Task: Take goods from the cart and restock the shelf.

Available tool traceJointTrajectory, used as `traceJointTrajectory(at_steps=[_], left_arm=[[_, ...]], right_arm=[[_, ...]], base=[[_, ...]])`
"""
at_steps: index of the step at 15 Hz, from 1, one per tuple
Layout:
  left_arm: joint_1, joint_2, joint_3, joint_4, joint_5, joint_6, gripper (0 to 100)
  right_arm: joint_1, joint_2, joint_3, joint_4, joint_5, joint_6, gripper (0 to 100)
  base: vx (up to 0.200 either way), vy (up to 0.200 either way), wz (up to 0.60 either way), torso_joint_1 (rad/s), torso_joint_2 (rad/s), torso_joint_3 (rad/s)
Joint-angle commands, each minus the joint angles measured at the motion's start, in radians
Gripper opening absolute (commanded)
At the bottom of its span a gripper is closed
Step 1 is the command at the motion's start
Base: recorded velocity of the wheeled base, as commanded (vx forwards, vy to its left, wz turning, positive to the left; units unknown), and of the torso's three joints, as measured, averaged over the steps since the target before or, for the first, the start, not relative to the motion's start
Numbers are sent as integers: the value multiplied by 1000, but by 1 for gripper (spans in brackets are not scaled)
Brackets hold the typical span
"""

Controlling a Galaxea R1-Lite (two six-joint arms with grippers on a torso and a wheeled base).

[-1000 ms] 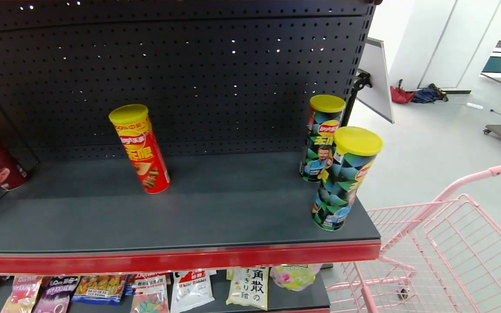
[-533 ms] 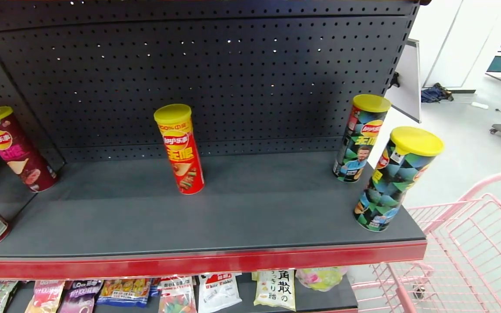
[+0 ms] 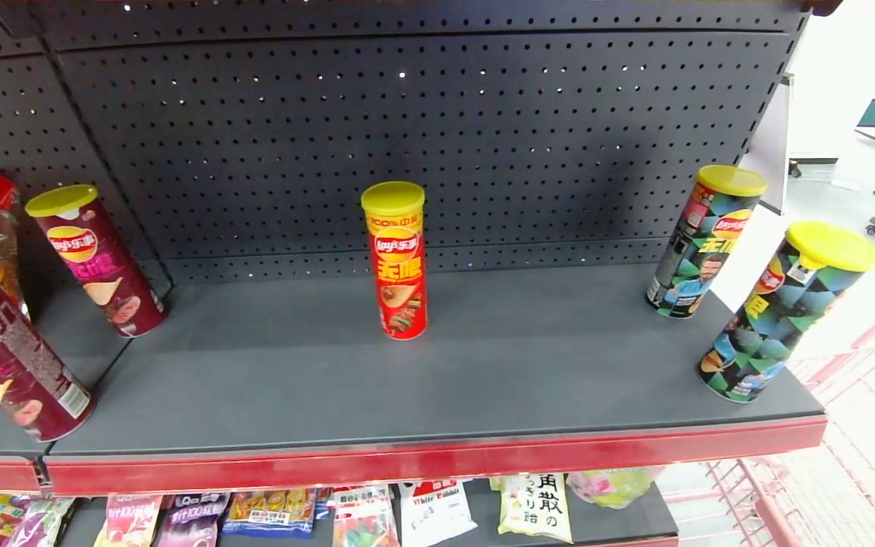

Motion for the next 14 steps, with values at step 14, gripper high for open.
traceJointTrajectory(at_steps=[14], left_arm=[[-2, 13, 0, -3, -34, 36, 100]], right_arm=[[1, -33, 94, -13, 3, -1, 0]], base=[[0, 86, 0, 2, 2, 1]])
